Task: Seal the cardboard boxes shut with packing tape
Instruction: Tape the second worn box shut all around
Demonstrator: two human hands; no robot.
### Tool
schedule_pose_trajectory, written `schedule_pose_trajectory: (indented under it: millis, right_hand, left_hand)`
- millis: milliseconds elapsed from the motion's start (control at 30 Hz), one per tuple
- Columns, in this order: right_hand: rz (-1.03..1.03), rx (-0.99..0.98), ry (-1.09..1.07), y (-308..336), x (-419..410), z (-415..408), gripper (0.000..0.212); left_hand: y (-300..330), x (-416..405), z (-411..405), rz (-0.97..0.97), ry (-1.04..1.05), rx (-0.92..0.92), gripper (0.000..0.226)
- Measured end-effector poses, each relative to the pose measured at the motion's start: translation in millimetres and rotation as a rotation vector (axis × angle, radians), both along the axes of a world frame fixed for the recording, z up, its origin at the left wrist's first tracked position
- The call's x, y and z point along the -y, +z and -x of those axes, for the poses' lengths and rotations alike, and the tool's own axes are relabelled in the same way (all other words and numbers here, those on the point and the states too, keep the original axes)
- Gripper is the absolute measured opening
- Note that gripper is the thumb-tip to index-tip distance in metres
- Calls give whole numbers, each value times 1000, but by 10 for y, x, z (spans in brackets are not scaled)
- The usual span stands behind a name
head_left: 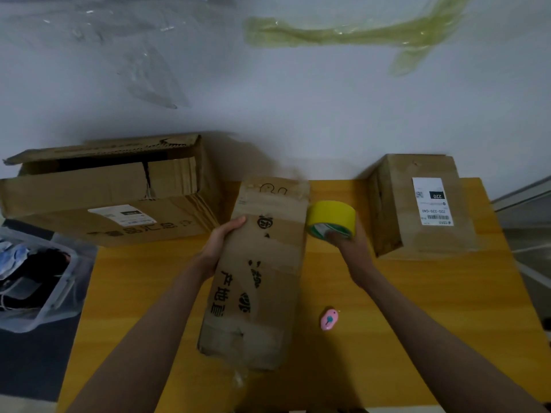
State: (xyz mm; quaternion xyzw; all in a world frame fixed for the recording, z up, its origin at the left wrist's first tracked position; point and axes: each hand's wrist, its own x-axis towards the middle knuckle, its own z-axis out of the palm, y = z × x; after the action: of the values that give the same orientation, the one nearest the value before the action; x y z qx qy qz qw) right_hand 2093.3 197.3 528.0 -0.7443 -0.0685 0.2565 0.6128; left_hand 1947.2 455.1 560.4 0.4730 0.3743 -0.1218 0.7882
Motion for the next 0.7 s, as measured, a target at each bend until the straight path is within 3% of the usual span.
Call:
schedule_pose_trajectory:
  millis: [33, 100, 167, 267, 300, 400, 533, 600, 700]
  right_hand:
    - [-32, -121, -14, -3, -49, 76, 42]
    - [-35, -181, -16, 38, -136, 189, 34]
    - [-40, -124, -14, 66, -186, 205, 44]
    - [69, 44, 60, 172, -219, 162, 71]
    - [135, 126, 101, 208, -226, 158, 69]
    - [273, 394, 227, 318, -341, 220, 35]
    - [512, 595, 363, 247, -632, 336, 50]
    - [571, 641, 425, 202, -812, 436, 48]
    - [665, 711, 489, 163, -1070, 582, 52]
  left_hand:
    - [-3, -8, 15, 13, 22, 6, 54]
    - [-27, -19, 43, 28, 70, 22, 49]
    - [-69, 12, 90, 50, 125, 38, 45]
    - [-247, 118, 202, 88, 205, 33, 46]
    - [-311, 176, 234, 114, 222, 19, 48]
    - [-604, 313, 327, 172, 232, -58, 56]
    - [-1069, 289, 399, 172, 179, -119, 67]
    - [-1218, 231, 392, 42, 151, -144, 59]
    - [-1303, 115, 460, -393, 200, -164, 38]
